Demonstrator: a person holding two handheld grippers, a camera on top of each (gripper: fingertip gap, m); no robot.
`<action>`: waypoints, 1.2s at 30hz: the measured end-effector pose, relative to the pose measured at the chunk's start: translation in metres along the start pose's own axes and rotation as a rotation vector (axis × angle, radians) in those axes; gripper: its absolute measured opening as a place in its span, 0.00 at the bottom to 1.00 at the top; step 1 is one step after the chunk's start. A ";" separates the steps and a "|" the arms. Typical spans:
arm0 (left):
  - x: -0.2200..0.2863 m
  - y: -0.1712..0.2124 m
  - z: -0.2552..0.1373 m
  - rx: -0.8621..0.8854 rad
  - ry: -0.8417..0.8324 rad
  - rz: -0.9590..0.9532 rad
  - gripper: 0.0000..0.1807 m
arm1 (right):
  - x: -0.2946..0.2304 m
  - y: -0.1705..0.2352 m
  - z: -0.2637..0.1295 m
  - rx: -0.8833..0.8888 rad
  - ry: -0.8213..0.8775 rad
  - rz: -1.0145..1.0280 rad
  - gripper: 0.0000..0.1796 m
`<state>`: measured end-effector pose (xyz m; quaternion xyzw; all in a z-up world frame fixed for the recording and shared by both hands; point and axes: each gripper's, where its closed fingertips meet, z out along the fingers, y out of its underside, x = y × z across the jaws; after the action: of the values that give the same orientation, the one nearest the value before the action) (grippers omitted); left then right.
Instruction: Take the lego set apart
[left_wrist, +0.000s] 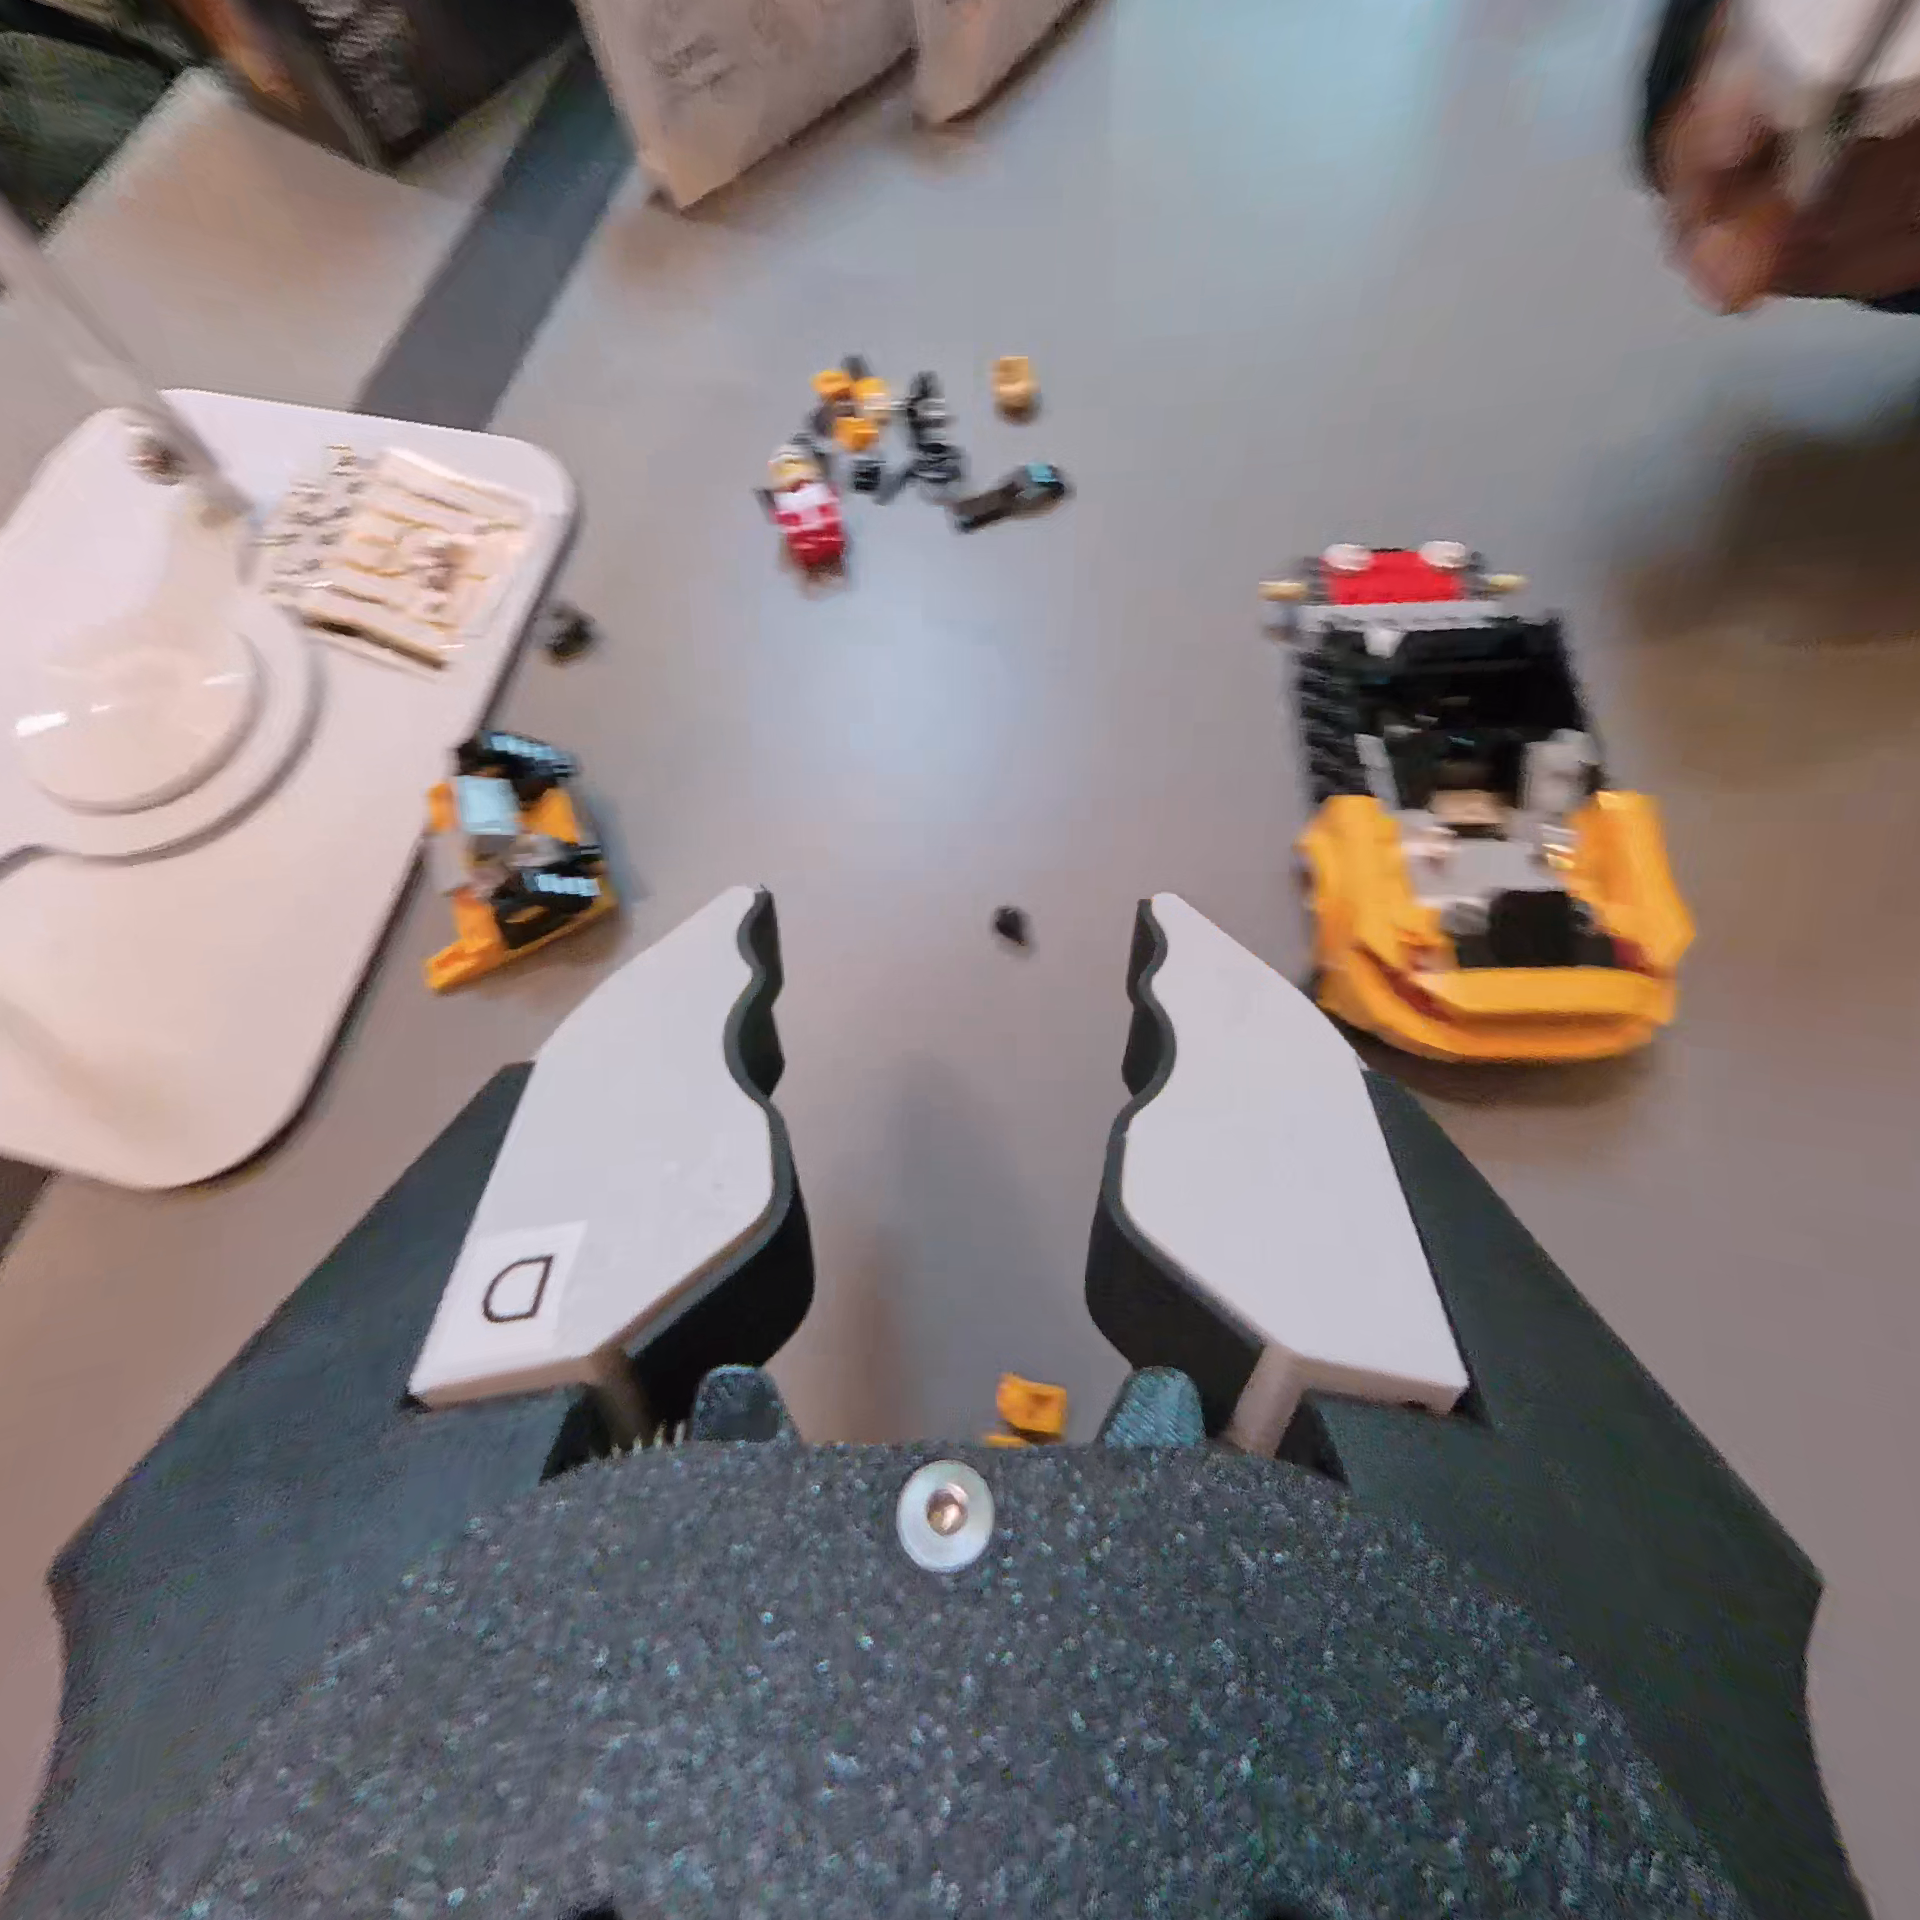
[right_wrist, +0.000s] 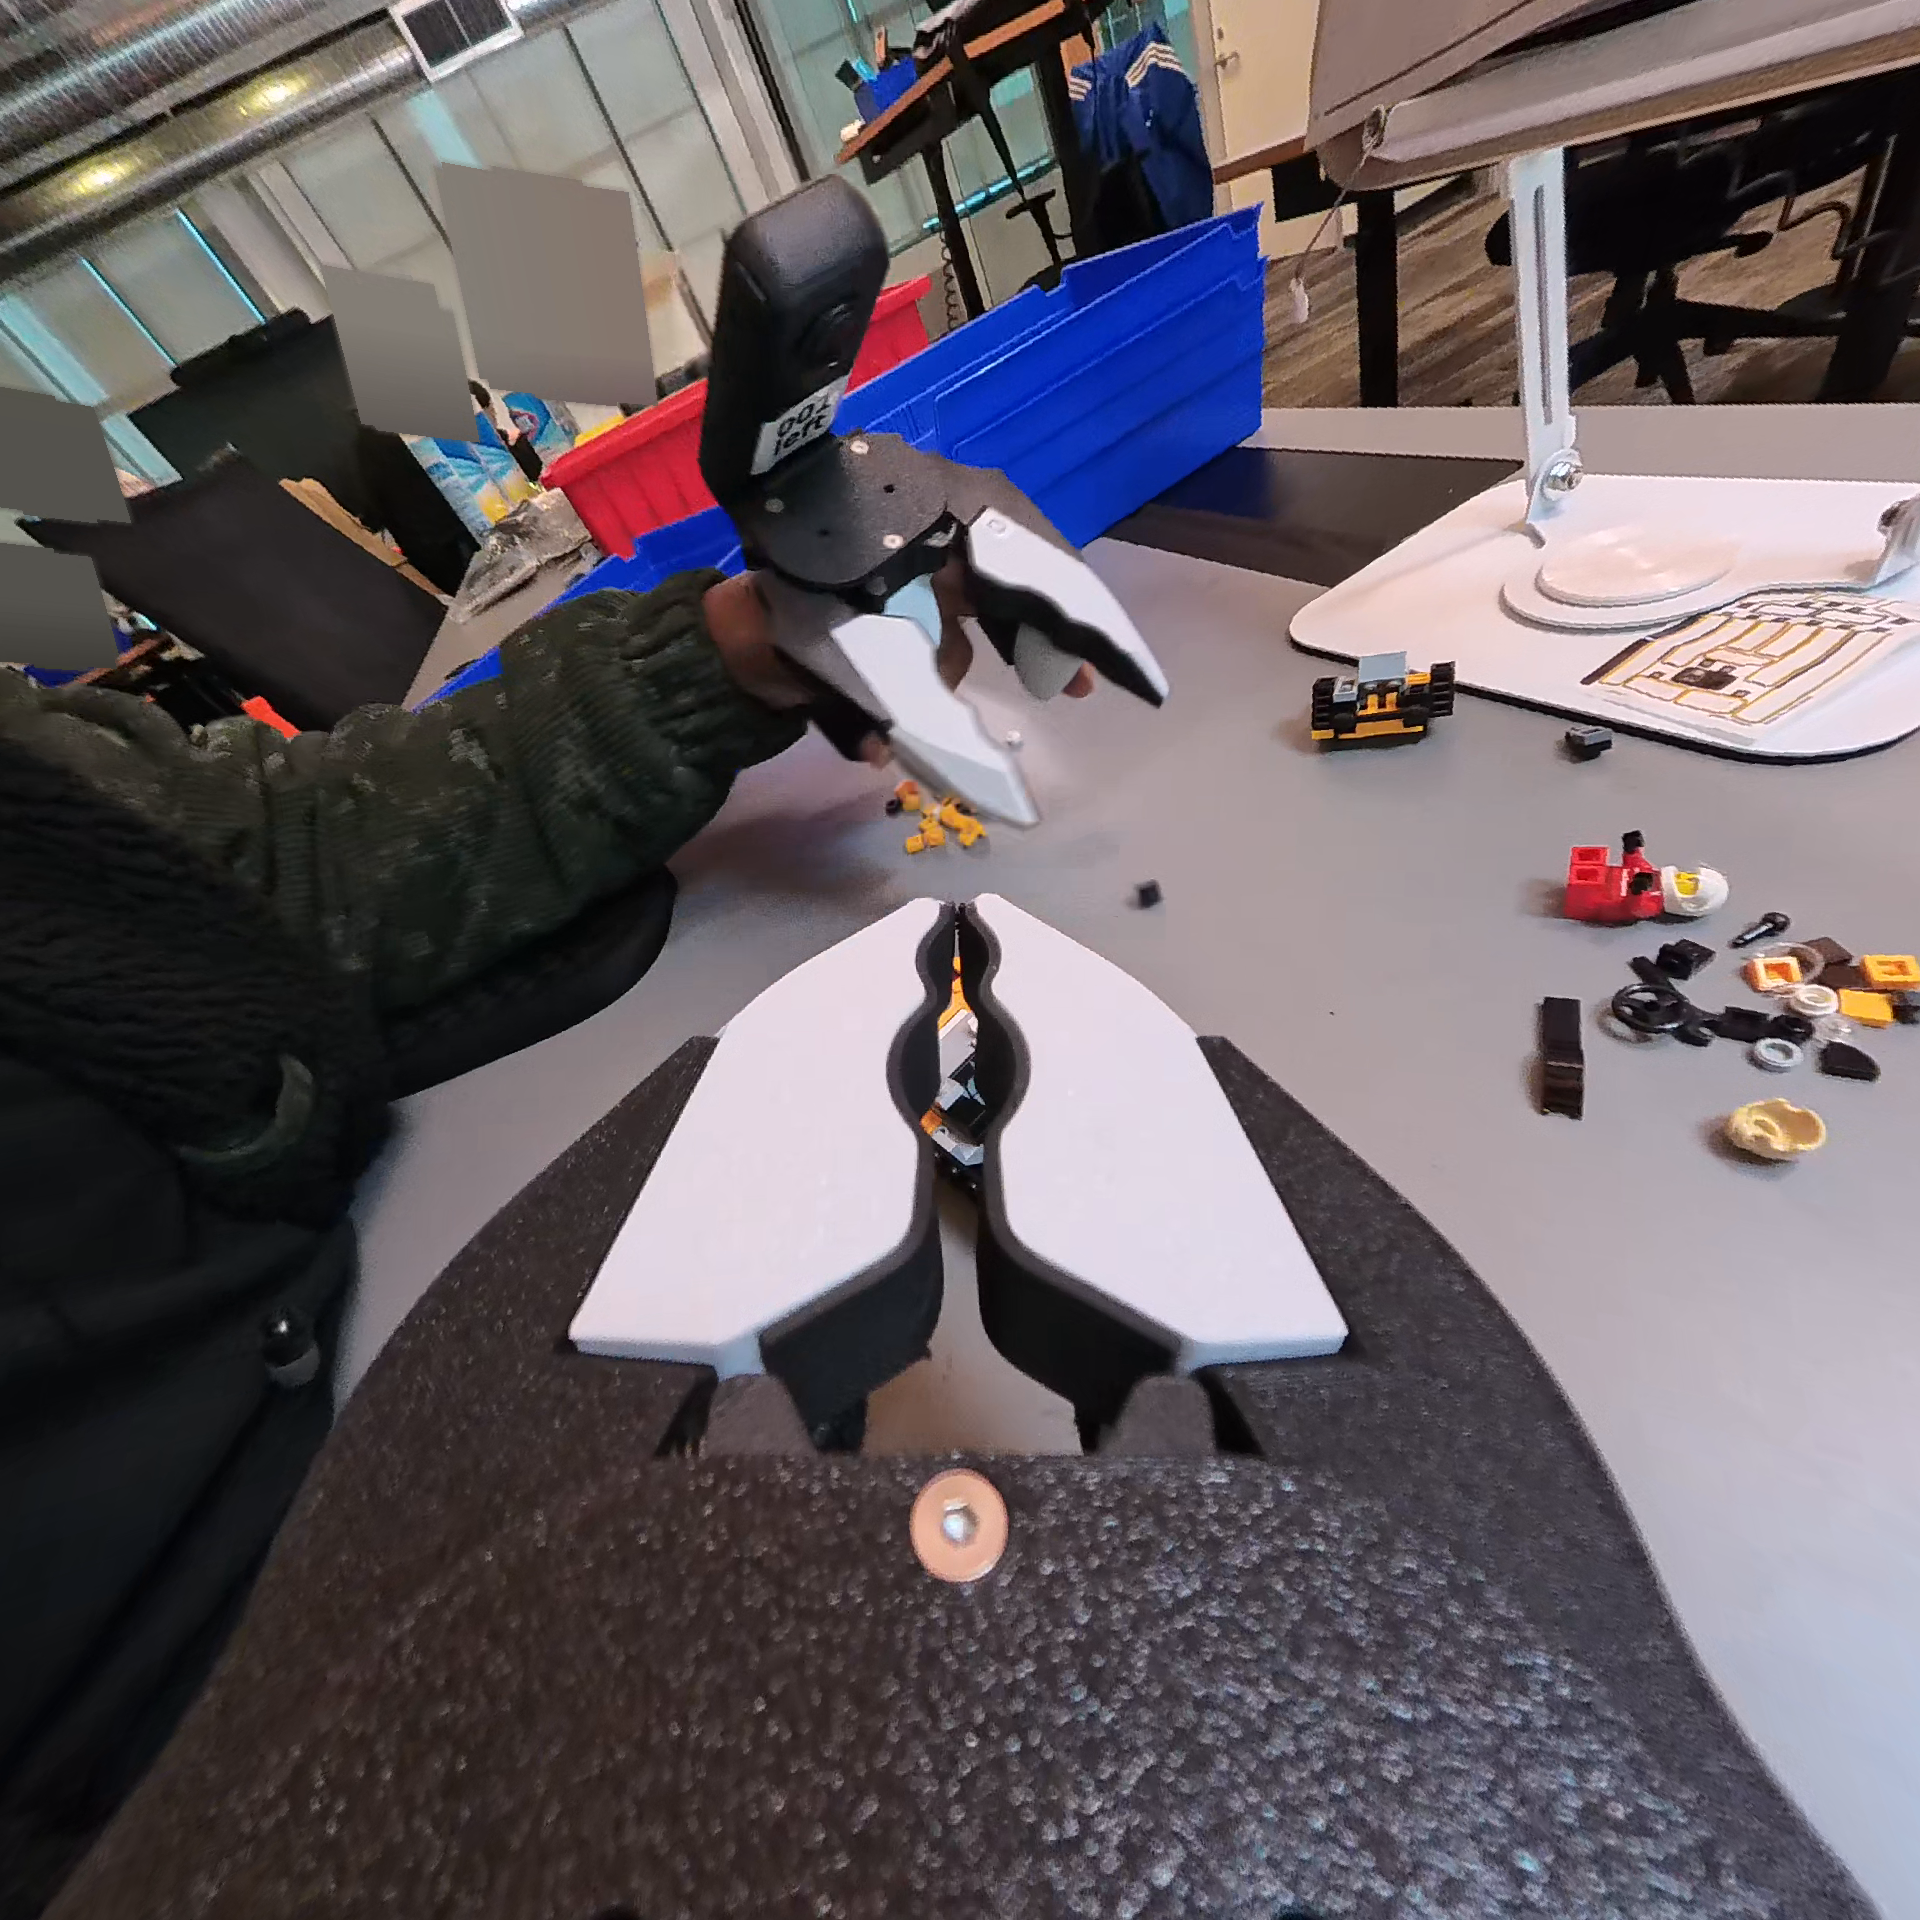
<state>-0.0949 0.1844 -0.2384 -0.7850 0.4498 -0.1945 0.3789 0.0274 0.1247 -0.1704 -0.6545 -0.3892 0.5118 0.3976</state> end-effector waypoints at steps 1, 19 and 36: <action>-0.014 -0.001 0.003 -0.002 -0.054 -0.012 0.34 | 0.000 0.000 0.000 0.001 -0.004 0.006 0.00; -0.069 -0.008 0.040 -0.059 -0.030 -0.392 0.16 | 0.003 -0.001 -0.005 0.005 -0.003 0.002 0.00; 0.004 -0.049 0.016 0.223 0.732 -0.956 0.14 | 0.002 0.006 0.002 -0.025 0.029 -0.031 0.00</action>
<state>-0.0554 0.2024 -0.2111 -0.7378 0.1258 -0.6459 0.1506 0.0263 0.1248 -0.1773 -0.6608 -0.3999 0.4912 0.4027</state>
